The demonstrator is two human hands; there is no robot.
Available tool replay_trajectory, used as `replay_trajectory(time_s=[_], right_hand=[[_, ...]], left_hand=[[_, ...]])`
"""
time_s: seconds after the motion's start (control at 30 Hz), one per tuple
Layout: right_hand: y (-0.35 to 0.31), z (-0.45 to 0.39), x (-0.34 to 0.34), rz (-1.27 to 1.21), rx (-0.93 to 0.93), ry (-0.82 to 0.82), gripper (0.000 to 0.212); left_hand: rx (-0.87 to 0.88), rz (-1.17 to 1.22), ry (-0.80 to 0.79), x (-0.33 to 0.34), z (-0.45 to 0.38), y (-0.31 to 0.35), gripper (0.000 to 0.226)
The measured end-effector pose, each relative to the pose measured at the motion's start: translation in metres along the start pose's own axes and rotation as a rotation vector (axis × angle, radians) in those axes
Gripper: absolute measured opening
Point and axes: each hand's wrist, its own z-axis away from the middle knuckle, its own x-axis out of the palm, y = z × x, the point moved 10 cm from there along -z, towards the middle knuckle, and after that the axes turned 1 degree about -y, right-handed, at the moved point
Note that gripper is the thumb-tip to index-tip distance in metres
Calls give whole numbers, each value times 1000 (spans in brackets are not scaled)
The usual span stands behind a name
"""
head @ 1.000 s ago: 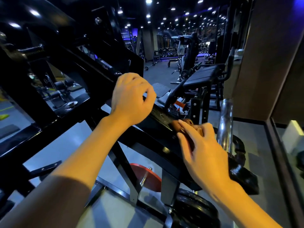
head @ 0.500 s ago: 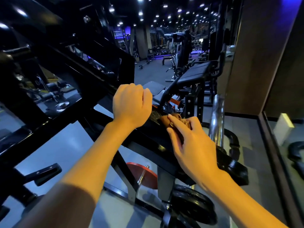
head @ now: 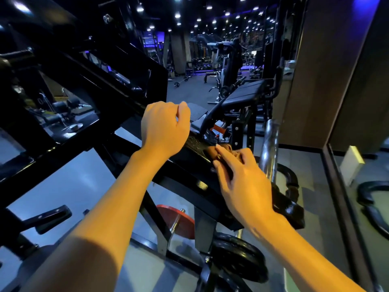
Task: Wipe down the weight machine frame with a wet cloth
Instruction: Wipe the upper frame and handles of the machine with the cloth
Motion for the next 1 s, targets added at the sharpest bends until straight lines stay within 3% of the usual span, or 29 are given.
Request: replay_trajectory(time_s=[0.17,0.37,0.43,0.5,0.57,0.67,0.83,0.9,1.0], right_hand=[[27,21,-13,-105,-65,-115,51],[84,63,-36,-35,45,-150,46],[97,56,-39,-288,176,-167,33],[109,46,-31,-728,427,-220,18],[118,46,-21,-1074,673,-276,28],[113,49,-20,-1333,772,-338,47],[106,58,-28,-1428,763,-398,51],[105,60,-30,-1397,713,-422,54],[111,52,-49,-1160,548,-319,33]], left_hand=[[19,100,42,-9,26,16,40],[-131,223,138,-12,73,32,24],[-242,291,143,-9,90,36,17],[-349,389,94,0,107,45,16],[-392,476,24,10,120,65,17],[-460,551,-149,36,135,91,17],[-756,887,-455,90,168,128,26],[-756,955,-396,90,170,136,28],[-723,869,-209,78,166,132,19]])
